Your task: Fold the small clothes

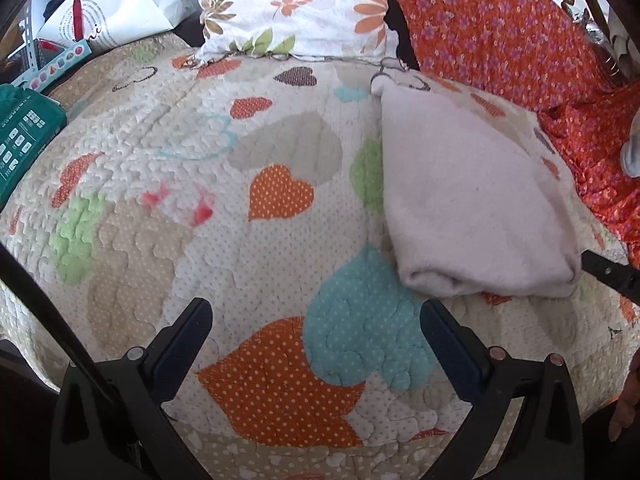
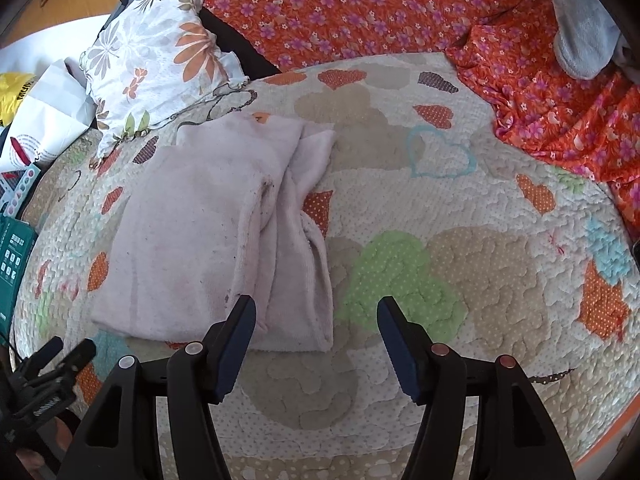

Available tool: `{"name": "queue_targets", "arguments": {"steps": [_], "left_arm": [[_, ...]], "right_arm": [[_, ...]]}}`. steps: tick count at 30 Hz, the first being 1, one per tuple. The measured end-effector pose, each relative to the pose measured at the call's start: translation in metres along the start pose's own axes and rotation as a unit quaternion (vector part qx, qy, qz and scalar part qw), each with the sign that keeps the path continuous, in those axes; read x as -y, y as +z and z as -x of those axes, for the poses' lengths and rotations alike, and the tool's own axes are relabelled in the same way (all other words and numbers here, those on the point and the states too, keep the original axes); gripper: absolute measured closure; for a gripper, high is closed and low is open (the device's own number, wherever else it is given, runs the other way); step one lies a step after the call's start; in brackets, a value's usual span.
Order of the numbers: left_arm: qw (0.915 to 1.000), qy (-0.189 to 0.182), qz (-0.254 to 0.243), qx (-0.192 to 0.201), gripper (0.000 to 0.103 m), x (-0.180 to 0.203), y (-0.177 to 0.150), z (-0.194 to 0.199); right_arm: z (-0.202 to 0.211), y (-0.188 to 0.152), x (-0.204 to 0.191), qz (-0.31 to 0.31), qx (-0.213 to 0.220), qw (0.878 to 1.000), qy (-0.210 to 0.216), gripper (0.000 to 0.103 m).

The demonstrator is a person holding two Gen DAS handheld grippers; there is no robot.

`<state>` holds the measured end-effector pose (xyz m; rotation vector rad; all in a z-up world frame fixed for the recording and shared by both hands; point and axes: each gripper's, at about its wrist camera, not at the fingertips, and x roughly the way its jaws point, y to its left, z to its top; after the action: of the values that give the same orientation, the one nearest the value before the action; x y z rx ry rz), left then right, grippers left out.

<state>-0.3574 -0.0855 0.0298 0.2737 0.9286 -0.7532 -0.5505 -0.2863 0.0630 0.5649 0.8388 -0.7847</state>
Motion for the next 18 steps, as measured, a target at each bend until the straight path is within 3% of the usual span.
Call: {"name": "queue_targets", "arguments": {"steps": [6, 18], "left_arm": [[1.0000, -0.005, -0.008, 0.003, 0.000, 0.0034, 0.0005, 0.0053], [0.9990, 0.031, -0.031, -0.009, 0.000, 0.0094, -0.0038, -0.0038]], "right_arm": [[-0.0040, -0.0008, -0.0005, -0.001, -0.004, 1.000, -0.004, 0.034], [-0.0060, -0.0015, -0.0011, 0.000, -0.008, 1.000, -0.004, 0.033]]}}
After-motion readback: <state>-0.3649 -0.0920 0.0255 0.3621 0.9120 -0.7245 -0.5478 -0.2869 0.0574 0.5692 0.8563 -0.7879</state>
